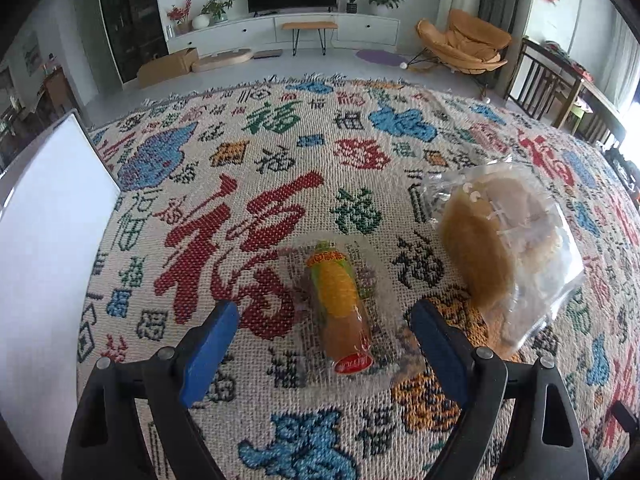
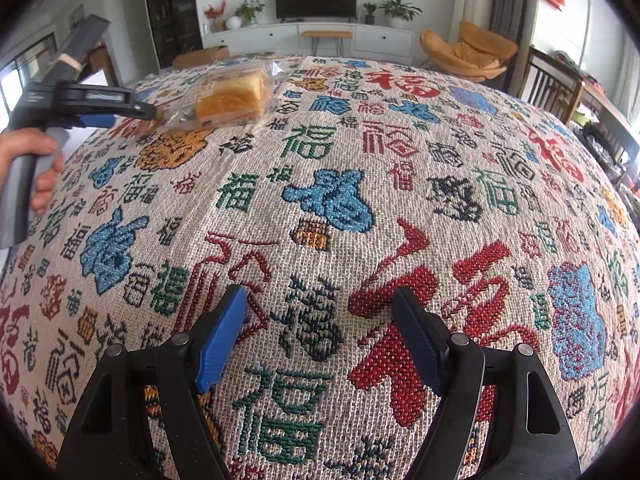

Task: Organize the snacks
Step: 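Close the left gripper on the small orange snack stick, then lift the orange snack stick with the left gripper and hold it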

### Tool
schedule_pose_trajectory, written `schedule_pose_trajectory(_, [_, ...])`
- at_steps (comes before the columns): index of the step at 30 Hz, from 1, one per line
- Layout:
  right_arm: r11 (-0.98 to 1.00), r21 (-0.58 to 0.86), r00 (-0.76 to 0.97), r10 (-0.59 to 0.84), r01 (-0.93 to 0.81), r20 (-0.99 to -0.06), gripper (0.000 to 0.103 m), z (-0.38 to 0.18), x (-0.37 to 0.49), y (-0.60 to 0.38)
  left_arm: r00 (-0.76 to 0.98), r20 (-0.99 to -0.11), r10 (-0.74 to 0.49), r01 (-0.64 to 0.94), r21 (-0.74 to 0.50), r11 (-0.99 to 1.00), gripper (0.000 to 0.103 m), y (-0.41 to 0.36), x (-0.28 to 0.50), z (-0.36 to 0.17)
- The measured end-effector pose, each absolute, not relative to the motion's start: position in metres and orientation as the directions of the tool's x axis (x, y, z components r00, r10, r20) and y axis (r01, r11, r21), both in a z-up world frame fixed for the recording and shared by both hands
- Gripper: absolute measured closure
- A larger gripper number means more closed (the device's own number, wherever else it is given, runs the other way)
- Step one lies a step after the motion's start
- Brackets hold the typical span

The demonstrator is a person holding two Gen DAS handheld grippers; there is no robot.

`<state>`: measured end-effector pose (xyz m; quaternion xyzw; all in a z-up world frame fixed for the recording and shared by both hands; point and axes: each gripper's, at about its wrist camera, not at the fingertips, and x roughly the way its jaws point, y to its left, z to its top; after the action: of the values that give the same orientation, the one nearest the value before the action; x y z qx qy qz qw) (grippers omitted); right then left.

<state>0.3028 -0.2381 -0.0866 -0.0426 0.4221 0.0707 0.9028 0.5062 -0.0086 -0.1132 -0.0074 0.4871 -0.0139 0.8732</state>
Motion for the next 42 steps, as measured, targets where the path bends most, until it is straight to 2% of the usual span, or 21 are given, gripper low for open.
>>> schedule_pose_trajectory(2, [0.986, -0.017, 0.634, 0.092, -0.164, -0.768, 0.025, -0.087, 0.303, -0.238, 0.511, -0.859, -0.001, -0.005, -0.004, 1.000, 0.012, -0.013, 0.513, -0.122])
schedule_pose_trajectory(4, [0.986, -0.017, 0.634, 0.092, -0.164, -0.768, 0.025, -0.087, 0.303, -0.238, 0.524, -0.851, -0.024, -0.001, -0.029, 1.000, 0.022, -0.009, 0.510, -0.121])
schedule_pose_trajectory(5, [0.986, -0.017, 0.633, 0.092, -0.164, -0.768, 0.025, -0.087, 0.303, -0.238, 0.545, -0.838, -0.025, 0.006, -0.026, 1.000, 0.062, -0.007, 0.505, -0.118])
schedule_pose_trajectory(6, [0.986, -0.016, 0.633, 0.092, -0.164, -0.768, 0.025, -0.087, 0.303, -0.238, 0.549, -0.835, -0.028, 0.016, -0.023, 1.000, 0.068, -0.004, 0.502, -0.116])
schedule_pose_trajectory(11, [0.986, -0.016, 0.633, 0.093, -0.164, -0.768, 0.025, -0.087, 0.303, -0.238, 0.577, -0.808, -0.121, 0.089, -0.085, 0.992, 0.081, 0.017, 0.473, -0.094])
schedule_pose_trajectory(15, [0.986, -0.017, 0.634, 0.092, -0.164, -0.768, 0.025, -0.087, 0.303, -0.238, 0.596, -0.789, -0.153, 0.135, -0.090, 0.987, 0.082, 0.030, 0.434, -0.069])
schedule_pose_trajectory(20, [0.986, -0.017, 0.634, 0.092, -0.164, -0.768, 0.025, -0.087, 0.303, -0.238, 0.584, -0.778, -0.233, 0.177, -0.157, 0.971, 0.082, 0.045, 0.380, -0.058])
schedule_pose_trajectory(22, [0.986, -0.016, 0.634, 0.092, -0.164, -0.768, 0.025, -0.087, 0.303, -0.238, 0.563, -0.774, -0.290, 0.185, -0.225, 0.957, 0.082, 0.051, 0.355, -0.055])
schedule_pose_trajectory(26, [0.986, -0.017, 0.634, 0.092, -0.164, -0.768, 0.025, -0.087, 0.303, -0.238, 0.475, -0.749, -0.461, 0.143, -0.451, 0.881, 0.082, 0.073, 0.317, -0.067])
schedule_pose_trajectory(28, [0.986, -0.017, 0.634, 0.092, -0.164, -0.768, 0.025, -0.087, 0.303, -0.238, 0.450, -0.747, -0.489, 0.093, -0.506, 0.858, 0.082, 0.084, 0.307, -0.080])
schedule_pose_trajectory(33, [0.986, -0.017, 0.634, 0.092, -0.163, -0.768, 0.025, -0.087, 0.303, -0.238, 0.494, -0.762, -0.418, 0.026, -0.468, 0.883, 0.082, 0.087, 0.297, -0.087])
schedule_pose_trajectory(35, [0.986, -0.017, 0.634, 0.092, -0.163, -0.768, 0.025, -0.087, 0.303, -0.238, 0.527, -0.786, -0.323, 0.029, -0.363, 0.931, 0.082, 0.076, 0.301, -0.086])
schedule_pose_trajectory(38, [0.986, -0.017, 0.634, 0.092, -0.163, -0.768, 0.025, -0.087, 0.303, -0.238, 0.547, -0.812, -0.203, 0.038, -0.218, 0.975, 0.065, 0.059, 0.318, -0.098])
schedule_pose_trajectory(40, [0.986, -0.017, 0.634, 0.092, -0.163, -0.768, 0.024, -0.087, 0.303, -0.238, 0.533, -0.830, -0.162, 0.041, -0.166, 0.985, 0.065, 0.051, 0.330, -0.114])
schedule_pose_trajectory(42, [0.987, -0.017, 0.633, 0.091, -0.162, -0.769, 0.024, -0.087, 0.303, -0.238, 0.577, -0.811, -0.099, 0.047, -0.087, 0.995, 0.064, 0.043, 0.332, -0.118])
